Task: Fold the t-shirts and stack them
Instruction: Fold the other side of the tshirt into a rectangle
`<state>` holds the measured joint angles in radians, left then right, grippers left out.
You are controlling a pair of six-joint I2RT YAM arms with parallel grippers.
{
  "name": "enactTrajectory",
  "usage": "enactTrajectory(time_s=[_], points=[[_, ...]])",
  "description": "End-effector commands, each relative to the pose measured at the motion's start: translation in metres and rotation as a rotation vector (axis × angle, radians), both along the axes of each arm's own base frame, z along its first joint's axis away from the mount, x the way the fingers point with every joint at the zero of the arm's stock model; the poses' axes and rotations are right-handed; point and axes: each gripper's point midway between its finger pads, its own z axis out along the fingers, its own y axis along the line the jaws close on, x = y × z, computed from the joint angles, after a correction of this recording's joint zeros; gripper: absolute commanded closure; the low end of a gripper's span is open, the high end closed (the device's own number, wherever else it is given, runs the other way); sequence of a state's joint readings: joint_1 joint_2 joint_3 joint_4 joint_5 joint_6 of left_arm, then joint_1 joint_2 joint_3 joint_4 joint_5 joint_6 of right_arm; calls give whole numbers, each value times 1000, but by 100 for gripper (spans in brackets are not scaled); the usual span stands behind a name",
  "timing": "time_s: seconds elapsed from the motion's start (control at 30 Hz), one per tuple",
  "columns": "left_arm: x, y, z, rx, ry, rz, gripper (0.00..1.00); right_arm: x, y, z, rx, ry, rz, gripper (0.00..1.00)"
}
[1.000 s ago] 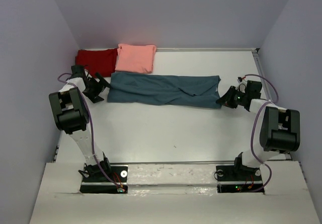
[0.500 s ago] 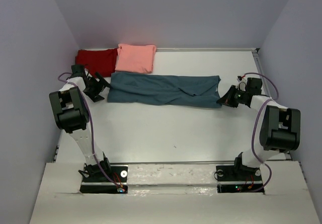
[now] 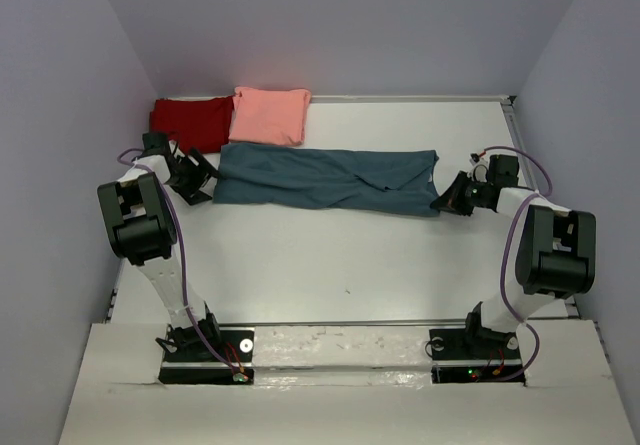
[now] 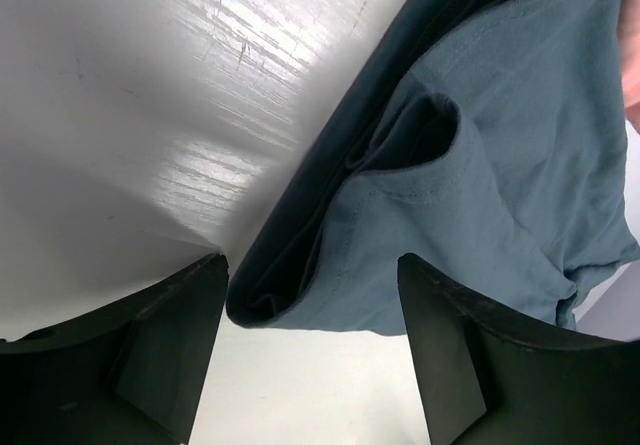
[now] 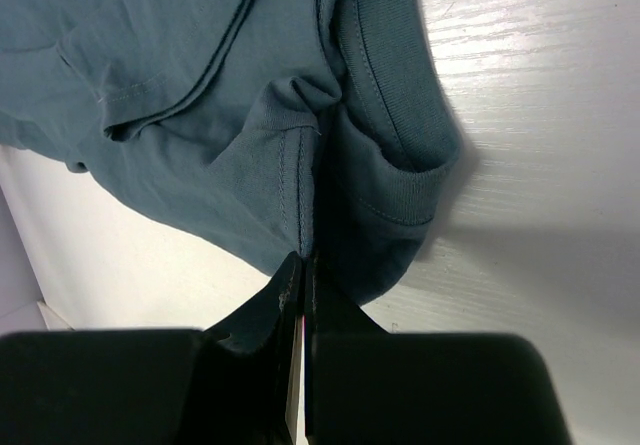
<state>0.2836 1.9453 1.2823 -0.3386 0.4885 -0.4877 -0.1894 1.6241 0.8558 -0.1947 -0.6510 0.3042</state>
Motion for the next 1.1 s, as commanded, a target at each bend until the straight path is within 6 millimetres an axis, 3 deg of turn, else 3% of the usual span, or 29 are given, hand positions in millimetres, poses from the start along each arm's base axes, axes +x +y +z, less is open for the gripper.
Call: enactTrajectory(time_s=[0.0,0.23,0.27,0.33,0.47,0.57,0.7,0.83,0.9,1.07], points=[[-23,-9,1,-32,63,-18,19,12,-4,9,-26,-41,9,100],[-34,-12,-1,-33,85,-30,29,13,-5,6,-31,-33,7,100],[-36,-13,-3,-40,91,-31,40,13,-5,6,-31,-33,7,100],[-39,-14,-3,-43,95,-34,50,13,-5,5,-30,-29,7,100],[-43,-14,-3,-36,110,-37,52,13,-5,3,-29,-23,8,100],[-44,-13,-2,-27,113,-33,60,12,-5,2,-29,-20,9,100],[-44,-11,-2,-18,118,-32,58,11,-5,1,-30,-17,10,100],[-41,-8,2,-3,113,-35,46,11,-5,-1,-30,-11,9,100],[-38,-8,6,-1,103,-38,35,11,-5,-1,-29,-11,10,100],[-33,-10,14,-21,80,-44,30,11,-5,-2,-27,-8,12,100]])
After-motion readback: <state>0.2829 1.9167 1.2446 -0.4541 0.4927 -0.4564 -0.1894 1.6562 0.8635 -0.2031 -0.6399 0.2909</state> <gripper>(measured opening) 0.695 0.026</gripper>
